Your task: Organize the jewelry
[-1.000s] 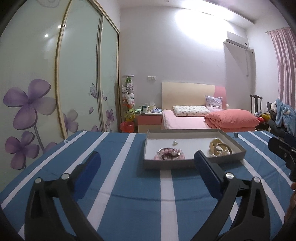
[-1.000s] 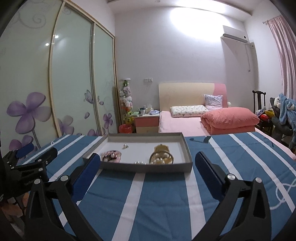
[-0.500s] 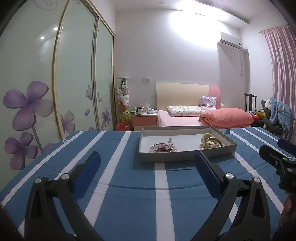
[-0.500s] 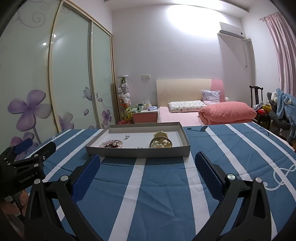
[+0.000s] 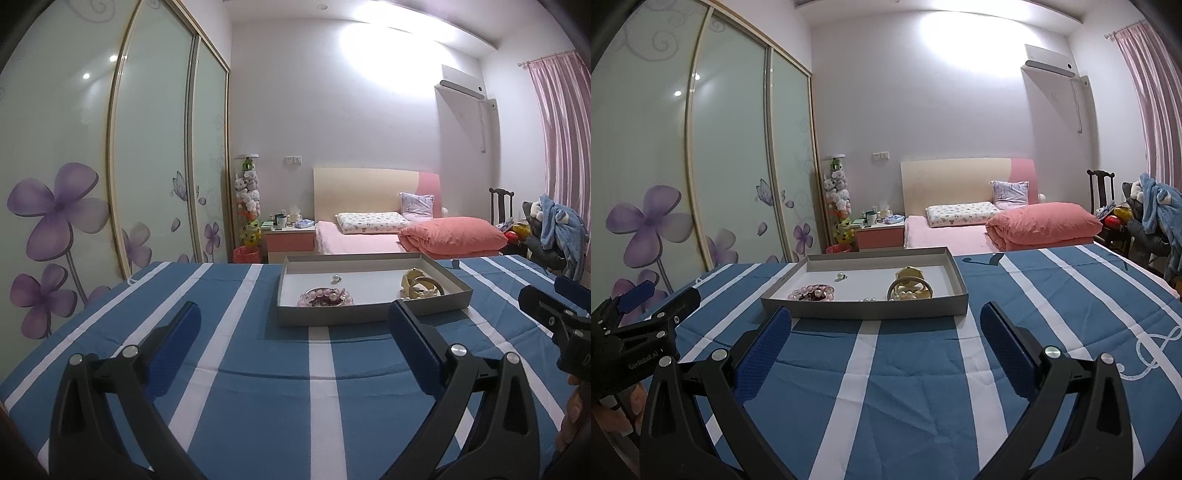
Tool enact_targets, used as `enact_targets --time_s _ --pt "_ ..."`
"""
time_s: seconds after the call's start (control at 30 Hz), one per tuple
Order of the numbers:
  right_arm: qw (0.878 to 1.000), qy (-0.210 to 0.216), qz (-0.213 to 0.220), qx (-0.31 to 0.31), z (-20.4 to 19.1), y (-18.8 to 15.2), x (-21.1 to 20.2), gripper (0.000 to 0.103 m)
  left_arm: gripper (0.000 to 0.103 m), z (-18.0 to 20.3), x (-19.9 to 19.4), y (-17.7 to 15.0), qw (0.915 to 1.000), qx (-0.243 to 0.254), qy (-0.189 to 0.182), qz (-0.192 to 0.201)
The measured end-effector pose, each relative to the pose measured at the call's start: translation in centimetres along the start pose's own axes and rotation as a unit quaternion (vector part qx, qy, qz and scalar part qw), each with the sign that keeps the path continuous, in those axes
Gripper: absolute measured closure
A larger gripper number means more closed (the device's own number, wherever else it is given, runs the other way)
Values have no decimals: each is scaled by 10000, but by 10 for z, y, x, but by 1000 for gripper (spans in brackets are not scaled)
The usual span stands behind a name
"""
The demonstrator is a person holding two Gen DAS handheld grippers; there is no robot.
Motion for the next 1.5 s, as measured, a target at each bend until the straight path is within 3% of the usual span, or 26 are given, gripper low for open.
enact_targets --time_s 1.5 --pt "10000 34 -28 41 -8 0 3 2 4 6 3 -4 9999 40 4 -131"
Point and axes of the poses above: each gripper's, at about its wrist camera, not at the fingertips, and x roughly the way its jaws point, z to its right, y to its top, the point moved 2 cm from there along x, roughly the way its jaws point, and after that the axes turned 9 degrees about y, right-handed, at the moved point
